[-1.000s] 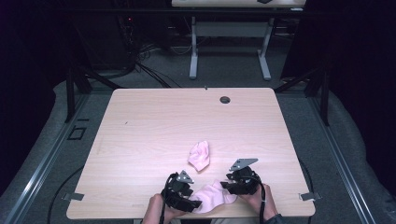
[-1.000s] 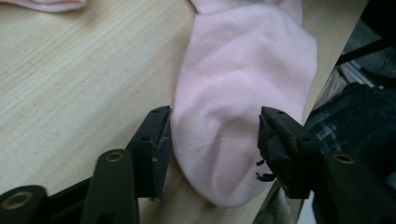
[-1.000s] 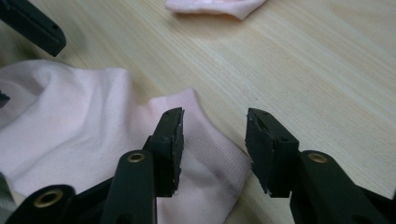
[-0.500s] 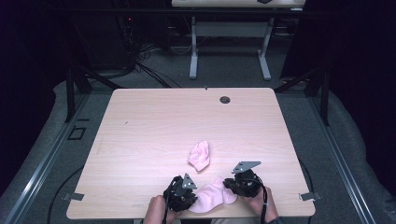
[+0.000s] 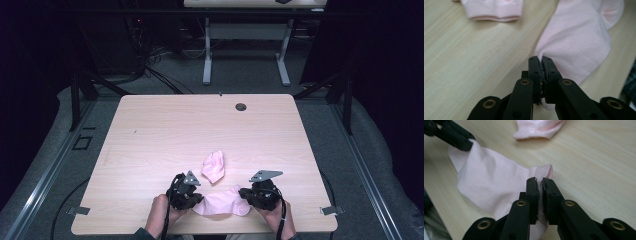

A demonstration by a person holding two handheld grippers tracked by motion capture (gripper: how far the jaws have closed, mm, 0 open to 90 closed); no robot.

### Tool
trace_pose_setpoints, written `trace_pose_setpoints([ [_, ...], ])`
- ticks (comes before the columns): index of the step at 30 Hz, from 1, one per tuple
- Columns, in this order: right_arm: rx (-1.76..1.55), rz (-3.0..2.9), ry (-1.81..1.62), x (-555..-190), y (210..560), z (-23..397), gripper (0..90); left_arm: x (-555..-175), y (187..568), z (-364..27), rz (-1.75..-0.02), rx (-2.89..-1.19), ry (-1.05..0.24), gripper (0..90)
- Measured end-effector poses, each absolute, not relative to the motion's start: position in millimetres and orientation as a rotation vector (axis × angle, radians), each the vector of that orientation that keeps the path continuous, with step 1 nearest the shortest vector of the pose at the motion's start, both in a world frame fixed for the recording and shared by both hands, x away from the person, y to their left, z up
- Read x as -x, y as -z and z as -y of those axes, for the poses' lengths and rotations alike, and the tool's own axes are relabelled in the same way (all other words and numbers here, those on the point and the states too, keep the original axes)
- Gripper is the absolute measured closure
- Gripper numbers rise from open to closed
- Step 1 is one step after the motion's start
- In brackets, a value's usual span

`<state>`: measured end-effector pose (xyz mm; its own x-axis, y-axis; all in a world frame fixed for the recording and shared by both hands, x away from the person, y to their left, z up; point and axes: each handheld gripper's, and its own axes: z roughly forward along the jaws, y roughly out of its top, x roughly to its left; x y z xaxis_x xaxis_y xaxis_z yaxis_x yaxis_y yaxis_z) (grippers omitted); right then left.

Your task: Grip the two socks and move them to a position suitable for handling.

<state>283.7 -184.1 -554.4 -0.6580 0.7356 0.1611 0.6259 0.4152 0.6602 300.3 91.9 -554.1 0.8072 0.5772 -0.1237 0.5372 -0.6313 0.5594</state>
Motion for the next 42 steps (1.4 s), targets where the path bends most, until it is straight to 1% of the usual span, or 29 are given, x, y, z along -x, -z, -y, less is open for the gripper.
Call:
trace_pose_setpoints([
  [2,-1.255,-2.515,-1.048,-286.9,559.7,181.7,82.1,-306.5,557.5,-94.4,-0.832,-2.391,-0.074,85.5],
  [3,-1.269,-2.514,-1.044,-287.8,561.7,180.8,79.8,-308.3,558.1,-96.0,-0.850,-2.383,-0.077,82.2],
  [5,-1.275,-2.515,-1.042,-288.5,562.8,180.3,74.7,-309.7,557.8,-98.1,-0.858,-2.374,-0.070,67.6],
  [6,-1.273,-2.512,-1.041,-288.9,562.2,180.8,70.1,-310.7,556.4,-103.6,-0.883,-2.342,-0.075,58.3],
  [7,-1.273,-2.512,-1.041,-288.9,562.2,180.8,70.1,-310.7,556.4,-103.6,-0.883,-2.342,-0.075,52.2],
  [8,-1.268,-2.500,-1.050,-290.1,559.2,182.9,63.0,-310.6,555.1,-107.5,-0.890,-2.320,-0.086,42.0],
  [10,-1.257,-2.492,-1.074,-291.8,556.1,184.7,56.4,-310.1,551.7,-116.5,-0.921,-2.284,-0.115,33.5],
  [11,-1.246,-2.489,-1.084,-292.8,554.7,185.1,54.7,-310.5,550.3,-122.0,-0.935,-2.263,-0.121,30.6],
  [14,-1.222,-2.481,-1.104,-298.9,548.4,184.3,44.4,-313.8,548.8,-135.8,-0.981,-2.234,-0.140,21.2],
  [15,-1.222,-2.481,-1.104,-298.9,548.4,184.3,44.4,-313.8,548.8,-135.8,-0.981,-2.234,-0.140,20.0],
  [16,-1.202,-2.481,-1.111,-301.4,546.9,182.8,42.3,-314.9,548.8,-140.7,-1.006,-2.223,-0.160,20.0],
  [18,-1.165,-2.480,-1.111,-306.8,543.8,177.7,34.9,-317.4,548.6,-150.5,-1.039,-2.204,-0.191,16.8],
  [22,-1.120,-2.496,-1.097,-320.4,540.4,164.7,21.8,-321.0,546.7,-163.7,-1.088,-2.172,-0.235,14.9],
  [26,-1.095,-2.511,-1.089,-329.7,539.5,154.4,14.9,-324.5,547.4,-174.0,-1.121,-2.145,-0.241,10.3],
  [31,-1.070,-2.529,-1.071,-336.3,538.4,147.2,14.1,-324.8,548.6,-182.2,-1.160,-2.124,-0.248,3.9],
  [34,-1.064,-2.528,-1.072,-341.7,535.9,140.8,15.4,-326.3,549.4,-191.3,-1.194,-2.095,-0.257,0.2],
  [42,-1.025,-2.534,-1.062,-348.3,526.8,127.2,21.5,-327.9,547.4,-199.5,-1.216,-2.064,-0.307,0.1],
])
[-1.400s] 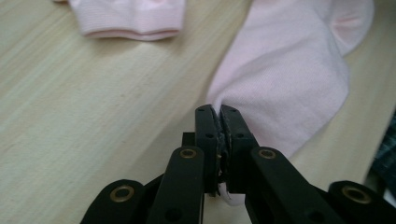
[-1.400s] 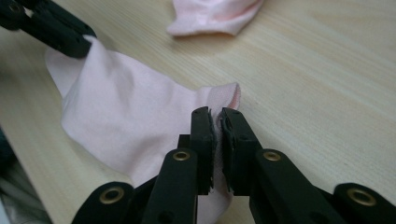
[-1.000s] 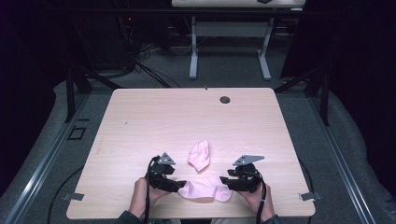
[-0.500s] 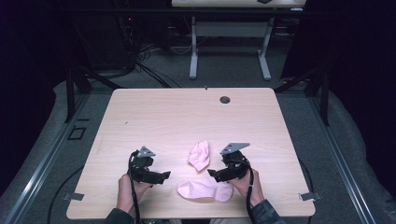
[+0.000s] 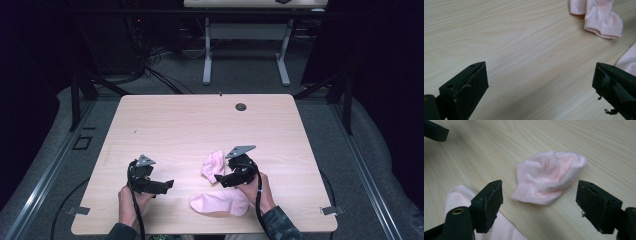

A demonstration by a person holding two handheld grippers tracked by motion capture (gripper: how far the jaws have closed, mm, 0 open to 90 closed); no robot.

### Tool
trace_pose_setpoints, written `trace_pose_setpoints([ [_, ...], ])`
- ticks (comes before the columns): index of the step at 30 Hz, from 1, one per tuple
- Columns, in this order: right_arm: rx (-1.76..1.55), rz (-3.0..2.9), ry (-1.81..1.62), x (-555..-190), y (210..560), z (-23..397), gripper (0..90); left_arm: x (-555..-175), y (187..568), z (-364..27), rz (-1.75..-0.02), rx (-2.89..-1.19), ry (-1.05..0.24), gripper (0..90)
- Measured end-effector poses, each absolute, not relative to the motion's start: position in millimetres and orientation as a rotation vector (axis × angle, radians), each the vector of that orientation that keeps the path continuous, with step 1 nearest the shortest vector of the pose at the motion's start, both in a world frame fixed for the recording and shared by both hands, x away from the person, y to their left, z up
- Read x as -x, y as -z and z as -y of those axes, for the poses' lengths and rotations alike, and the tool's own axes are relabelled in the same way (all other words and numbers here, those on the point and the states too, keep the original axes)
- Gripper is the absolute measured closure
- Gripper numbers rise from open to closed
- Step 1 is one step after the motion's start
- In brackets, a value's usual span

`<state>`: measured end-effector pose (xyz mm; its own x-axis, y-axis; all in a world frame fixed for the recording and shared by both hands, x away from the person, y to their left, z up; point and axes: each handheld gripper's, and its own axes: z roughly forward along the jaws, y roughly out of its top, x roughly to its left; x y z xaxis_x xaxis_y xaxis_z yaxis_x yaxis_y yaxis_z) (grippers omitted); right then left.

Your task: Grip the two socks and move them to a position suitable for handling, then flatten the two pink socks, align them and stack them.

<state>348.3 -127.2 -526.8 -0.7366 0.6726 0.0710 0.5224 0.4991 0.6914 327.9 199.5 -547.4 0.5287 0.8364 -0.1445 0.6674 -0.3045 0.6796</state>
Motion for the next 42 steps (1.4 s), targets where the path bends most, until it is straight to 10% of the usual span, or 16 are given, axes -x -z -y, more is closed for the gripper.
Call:
trace_pose_setpoints([
  [11,-0.930,-2.622,-0.975,-364.2,537.4,88.9,36.9,-328.9,547.3,-198.3,-1.216,-2.066,-0.321,0.1],
  [24,-0.925,-2.659,-0.832,-374.1,564.8,72.7,82.0,-330.7,550.9,-185.0,-1.172,-2.108,-0.306,0.5],
  [42,-1.222,-2.508,-1.363,-374.1,518.4,123.1,84.8,-333.6,546.8,-127.0,-0.935,-2.125,-0.323,12.6],
])
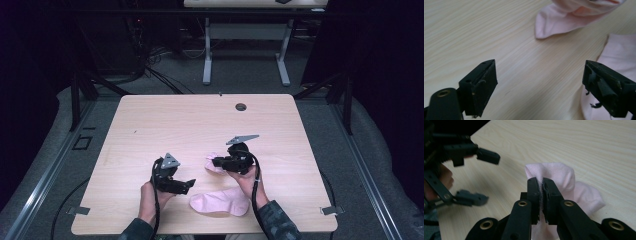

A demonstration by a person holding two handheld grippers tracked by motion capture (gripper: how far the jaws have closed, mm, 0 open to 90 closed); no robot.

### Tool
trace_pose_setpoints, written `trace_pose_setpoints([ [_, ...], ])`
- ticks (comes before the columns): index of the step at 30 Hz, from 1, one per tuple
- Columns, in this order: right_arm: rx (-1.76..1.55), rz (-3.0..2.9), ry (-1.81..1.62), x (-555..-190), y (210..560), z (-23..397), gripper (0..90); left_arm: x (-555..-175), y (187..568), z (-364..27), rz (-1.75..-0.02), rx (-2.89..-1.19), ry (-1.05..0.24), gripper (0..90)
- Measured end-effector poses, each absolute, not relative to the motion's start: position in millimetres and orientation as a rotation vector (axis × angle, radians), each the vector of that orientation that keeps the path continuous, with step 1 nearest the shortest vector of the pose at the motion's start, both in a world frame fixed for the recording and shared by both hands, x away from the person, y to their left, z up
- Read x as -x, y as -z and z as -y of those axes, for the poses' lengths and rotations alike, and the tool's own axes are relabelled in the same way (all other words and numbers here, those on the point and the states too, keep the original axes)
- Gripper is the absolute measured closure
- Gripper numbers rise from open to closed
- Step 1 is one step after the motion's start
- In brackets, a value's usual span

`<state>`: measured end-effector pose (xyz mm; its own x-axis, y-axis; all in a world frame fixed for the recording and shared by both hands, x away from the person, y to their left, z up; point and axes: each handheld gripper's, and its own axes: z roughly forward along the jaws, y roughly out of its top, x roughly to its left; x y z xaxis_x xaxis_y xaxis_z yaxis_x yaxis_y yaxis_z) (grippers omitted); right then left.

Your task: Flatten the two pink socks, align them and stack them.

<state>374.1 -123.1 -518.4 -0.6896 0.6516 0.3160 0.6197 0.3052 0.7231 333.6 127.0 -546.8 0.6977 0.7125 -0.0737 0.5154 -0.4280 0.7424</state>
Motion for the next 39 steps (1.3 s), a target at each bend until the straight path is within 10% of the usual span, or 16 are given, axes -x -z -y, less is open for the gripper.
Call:
trace_pose_setpoints([
  [16,-1.360,-2.386,-1.533,-370.9,513.4,145.8,84.6,-377.9,567.8,-64.4,-0.811,-2.289,-0.228,46.1],
  [24,-1.407,-2.341,-1.607,-371.6,514.7,153.7,84.5,-381.7,567.1,-59.3,-0.800,-2.252,-0.262,87.7],
  [33,-1.408,-2.270,-1.478,-368.4,515.1,178.5,84.1,-354.3,527.5,-75.6,-0.764,-2.286,-0.577,87.2],
  [39,-1.489,-2.357,-1.215,-376.7,548.4,188.0,72.9,-346.2,544.0,-67.6,-0.740,-2.441,-0.410,56.6],
])
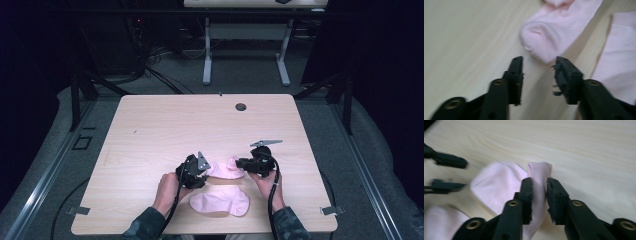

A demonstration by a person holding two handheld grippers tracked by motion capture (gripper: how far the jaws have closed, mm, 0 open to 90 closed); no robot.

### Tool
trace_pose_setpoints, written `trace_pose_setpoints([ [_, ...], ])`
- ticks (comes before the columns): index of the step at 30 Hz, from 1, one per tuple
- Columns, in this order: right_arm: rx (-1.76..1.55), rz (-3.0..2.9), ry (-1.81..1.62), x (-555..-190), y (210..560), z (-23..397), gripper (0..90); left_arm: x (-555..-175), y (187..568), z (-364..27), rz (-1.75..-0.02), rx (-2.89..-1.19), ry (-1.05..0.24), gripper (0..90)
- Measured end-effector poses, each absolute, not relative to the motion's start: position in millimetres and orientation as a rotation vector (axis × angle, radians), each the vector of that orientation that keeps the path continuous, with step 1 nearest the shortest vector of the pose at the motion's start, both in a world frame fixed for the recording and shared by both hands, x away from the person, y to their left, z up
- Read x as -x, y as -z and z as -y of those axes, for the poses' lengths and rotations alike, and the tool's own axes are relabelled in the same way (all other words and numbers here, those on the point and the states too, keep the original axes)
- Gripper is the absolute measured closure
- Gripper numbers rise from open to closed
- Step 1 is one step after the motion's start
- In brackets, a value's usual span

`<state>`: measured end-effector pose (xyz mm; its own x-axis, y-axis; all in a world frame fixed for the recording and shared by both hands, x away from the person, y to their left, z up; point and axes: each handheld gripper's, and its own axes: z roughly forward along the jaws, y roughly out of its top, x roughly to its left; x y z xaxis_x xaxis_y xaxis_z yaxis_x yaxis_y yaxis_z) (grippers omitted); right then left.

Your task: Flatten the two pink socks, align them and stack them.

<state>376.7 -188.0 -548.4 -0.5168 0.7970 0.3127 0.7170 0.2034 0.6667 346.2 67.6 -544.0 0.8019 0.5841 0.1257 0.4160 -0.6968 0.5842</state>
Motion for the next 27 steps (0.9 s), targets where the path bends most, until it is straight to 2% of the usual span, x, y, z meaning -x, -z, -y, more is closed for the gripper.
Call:
trace_pose_setpoints([
  [3,-1.482,-2.365,-1.154,-375.4,557.3,196.4,60.5,-349.9,540.7,-85.7,-0.835,-2.331,-0.337,44.9],
  [6,-1.475,-2.341,-1.152,-372.2,551.8,207.9,52.5,-355.3,535.0,-98.4,-0.911,-2.280,-0.317,39.9],
  [10,-1.463,-2.296,-1.171,-370.3,542.0,220.3,50.8,-361.7,533.5,-98.9,-0.934,-2.276,-0.262,38.8],
  [14,-1.474,-2.309,-1.135,-377.8,542.3,225.2,51.0,-376.7,544.7,-86.3,-0.937,-2.299,-0.110,37.3],
  [16,-1.474,-2.336,-1.076,-381.2,546.0,224.2,51.4,-378.3,546.8,-84.0,-0.942,-2.288,-0.081,37.3],
  [20,-1.478,-2.377,-1.009,-377.7,556.7,220.6,52.1,-382.6,554.1,-70.9,-0.922,-2.326,-0.050,39.8],
  [24,-1.496,-2.358,-1.016,-376.7,561.7,222.2,51.9,-384.2,557.3,-65.9,-0.915,-2.357,-0.038,51.1],
  [25,-1.496,-2.358,-1.016,-376.7,561.7,222.2,51.9,-384.2,558.1,-64.1,-0.909,-2.361,-0.035,51.1],
  [26,-1.505,-2.369,-1.024,-382.2,564.1,222.3,54.8,-384.0,558.6,-61.5,-0.907,-2.375,-0.044,60.5],
  [27,-1.505,-2.373,-1.016,-383.8,564.9,221.9,57.8,-383.8,559.0,-60.2,-0.900,-2.380,-0.046,65.7],
])
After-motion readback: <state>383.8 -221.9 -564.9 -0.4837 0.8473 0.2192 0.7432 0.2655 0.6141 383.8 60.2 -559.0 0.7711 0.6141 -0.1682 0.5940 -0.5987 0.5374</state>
